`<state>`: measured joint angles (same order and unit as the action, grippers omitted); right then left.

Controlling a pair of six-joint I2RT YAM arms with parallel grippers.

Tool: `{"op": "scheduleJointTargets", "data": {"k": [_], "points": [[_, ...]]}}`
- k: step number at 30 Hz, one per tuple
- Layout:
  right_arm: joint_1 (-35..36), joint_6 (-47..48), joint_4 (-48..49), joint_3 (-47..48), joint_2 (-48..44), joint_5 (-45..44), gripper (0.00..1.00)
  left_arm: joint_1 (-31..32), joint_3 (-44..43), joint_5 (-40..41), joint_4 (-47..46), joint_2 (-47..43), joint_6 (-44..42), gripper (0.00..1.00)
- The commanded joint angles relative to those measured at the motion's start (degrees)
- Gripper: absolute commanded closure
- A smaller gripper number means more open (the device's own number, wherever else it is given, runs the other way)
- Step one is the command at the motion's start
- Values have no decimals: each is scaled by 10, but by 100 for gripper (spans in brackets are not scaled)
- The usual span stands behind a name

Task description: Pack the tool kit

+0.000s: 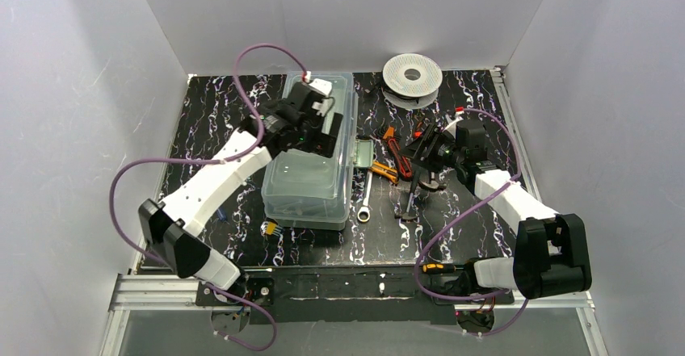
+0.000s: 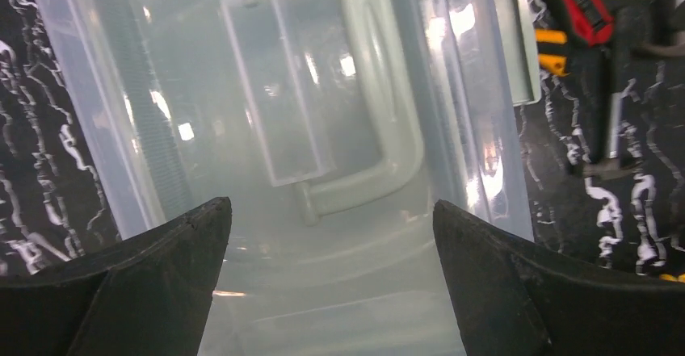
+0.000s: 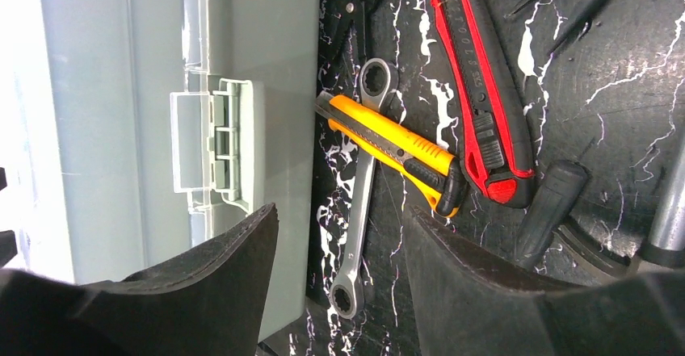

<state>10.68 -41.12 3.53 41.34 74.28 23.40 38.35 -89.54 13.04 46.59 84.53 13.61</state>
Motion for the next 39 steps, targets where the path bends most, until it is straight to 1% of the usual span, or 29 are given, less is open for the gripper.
{"op": "scheduleJointTargets", "data": {"k": [1, 3, 6, 10, 14, 19, 21, 24, 26, 31, 39], "points": [[1, 5, 38, -9, -14, -2, 35, 48, -57, 133, 73, 24, -18, 6], [1, 3, 44, -14, -13, -1, 35, 55, -66, 146, 87, 38, -16, 7], [1, -1, 50, -16, -9, 5, 36, 55, -73, 129, 96, 55, -4, 7], [1, -3, 54, -16, -5, 12, 36, 55, -114, 120, 134, 104, 6, 7], [1, -3, 54, -18, -9, 14, 37, 54, -137, 120, 146, 135, 7, 11], [1, -1, 52, -21, -22, 10, 37, 55, -150, 105, 129, 116, 11, 12], [1, 0, 52, -22, -25, 9, 37, 49, -163, 93, 124, 106, 6, 15], [1, 0, 52, -23, -25, 13, 37, 36, -195, 67, 145, 113, 8, 19], [1, -1, 55, -26, -26, 14, 37, 35, -204, 72, 159, 118, 7, 20], [2, -3, 57, -27, -25, 16, 37, 35, -204, 78, 159, 118, 5, 20], [1, -4, 60, -25, -18, 18, 37, 36, -201, 65, 167, 135, -14, 19]]}}
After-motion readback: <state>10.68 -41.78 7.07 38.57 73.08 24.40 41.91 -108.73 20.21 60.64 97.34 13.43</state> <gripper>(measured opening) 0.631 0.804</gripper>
